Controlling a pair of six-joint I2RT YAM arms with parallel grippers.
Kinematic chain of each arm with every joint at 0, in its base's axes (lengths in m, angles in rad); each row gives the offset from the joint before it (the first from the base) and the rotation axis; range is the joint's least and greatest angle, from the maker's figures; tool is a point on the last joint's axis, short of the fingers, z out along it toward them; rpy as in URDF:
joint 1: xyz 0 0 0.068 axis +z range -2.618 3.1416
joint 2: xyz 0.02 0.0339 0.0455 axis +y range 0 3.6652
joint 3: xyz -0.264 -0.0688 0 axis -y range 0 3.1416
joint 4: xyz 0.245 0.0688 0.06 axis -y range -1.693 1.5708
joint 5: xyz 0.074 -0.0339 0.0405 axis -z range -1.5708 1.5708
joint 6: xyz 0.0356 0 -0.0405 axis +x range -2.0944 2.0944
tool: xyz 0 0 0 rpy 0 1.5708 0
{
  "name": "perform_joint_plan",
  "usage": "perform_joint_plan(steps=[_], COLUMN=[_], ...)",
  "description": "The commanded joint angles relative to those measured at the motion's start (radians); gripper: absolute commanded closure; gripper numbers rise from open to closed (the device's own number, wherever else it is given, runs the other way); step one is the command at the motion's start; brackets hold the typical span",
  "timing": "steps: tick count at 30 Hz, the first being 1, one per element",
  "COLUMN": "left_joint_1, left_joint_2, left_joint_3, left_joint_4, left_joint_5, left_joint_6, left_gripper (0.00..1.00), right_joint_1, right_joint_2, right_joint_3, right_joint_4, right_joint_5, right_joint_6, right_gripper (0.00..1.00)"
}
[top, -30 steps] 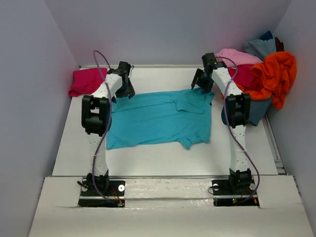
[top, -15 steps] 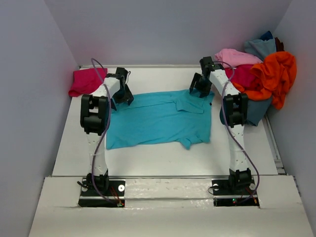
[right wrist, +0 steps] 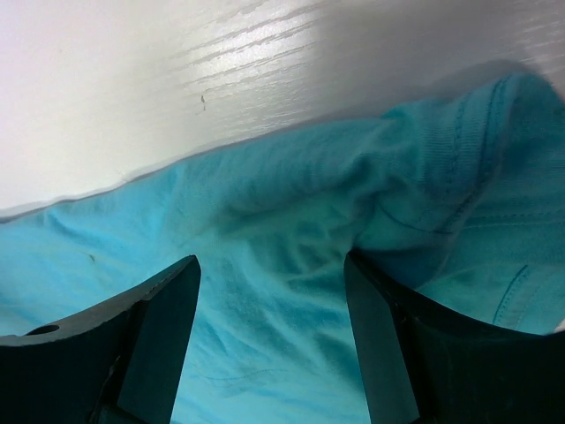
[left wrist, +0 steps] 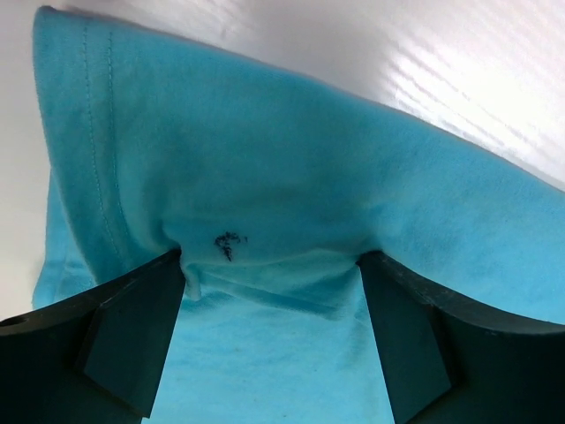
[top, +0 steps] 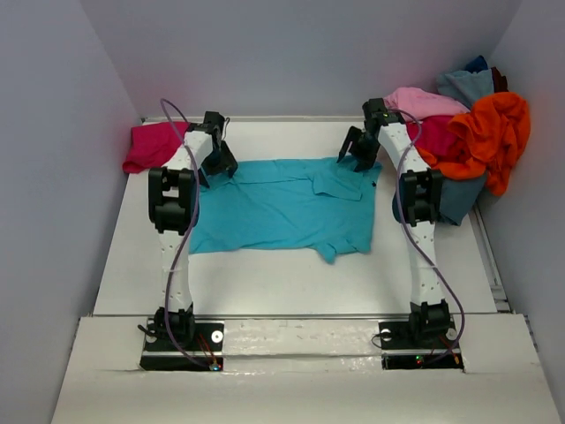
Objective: Fold and stack the t-shirts
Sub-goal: Fold the tshirt
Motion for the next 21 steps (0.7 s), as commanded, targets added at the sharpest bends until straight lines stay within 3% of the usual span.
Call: perform_joint_plan(steps=[1, 8, 15, 21], left_joint_1=[0.039, 0.05, 0.05, 0.05], left_joint_2=[0.102, 0.141, 0.121, -0.058], left_joint_3=[0.078, 0.168, 0.151, 0.004], left_joint_4=[-0.018, 0.006, 0.077, 0.212], left_joint_5=[0.002, -0.009, 0.003, -0.029], left_joint_6=[-0.011, -0.013, 0.011, 0.035], left_gripper=[0.08, 0.05, 0.01, 0.01], right_joint_1=[-0.05, -0.099, -0.099, -0.099], right_joint_2=[0.064, 0.055, 0.008, -0.193], right_joint_3=[0.029, 0.034, 0.04, -0.197], right_joint_4=[0.05, 0.097, 0.131, 0.249], right_joint_5=[-0.023, 0.003, -0.031, -0.016], right_joint_6=[0.014, -0.008, -0.034, -0.041], right_gripper=[0.27, 0.21, 0.13, 0.11])
